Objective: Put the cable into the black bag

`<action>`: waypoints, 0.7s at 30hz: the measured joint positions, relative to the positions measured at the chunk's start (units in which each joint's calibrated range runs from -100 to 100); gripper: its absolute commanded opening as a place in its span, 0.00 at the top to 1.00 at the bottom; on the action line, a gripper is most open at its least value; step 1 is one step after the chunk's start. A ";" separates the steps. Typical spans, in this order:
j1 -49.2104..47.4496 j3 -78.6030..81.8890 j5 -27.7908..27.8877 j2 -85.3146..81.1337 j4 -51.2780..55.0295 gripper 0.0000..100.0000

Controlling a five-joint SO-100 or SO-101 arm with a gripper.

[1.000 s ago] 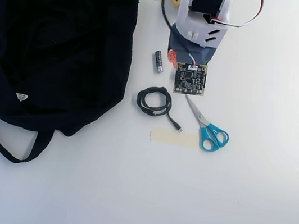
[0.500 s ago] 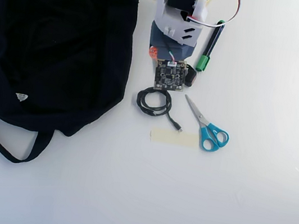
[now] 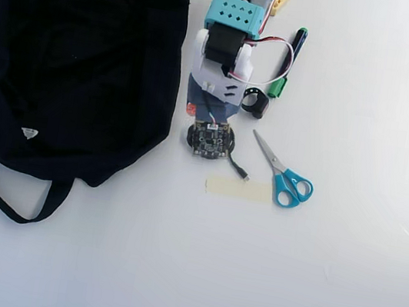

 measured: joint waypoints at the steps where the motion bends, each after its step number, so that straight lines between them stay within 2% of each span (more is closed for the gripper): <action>1: 0.07 0.00 0.00 0.50 -0.52 0.97; 5: 0.22 -0.63 0.73 2.16 -2.15 0.96; 11: -0.37 -0.94 1.42 2.99 -2.66 0.83; 18: -0.81 -0.94 1.51 2.99 -2.66 0.81; 21: -1.32 -0.94 2.54 2.99 -2.66 0.75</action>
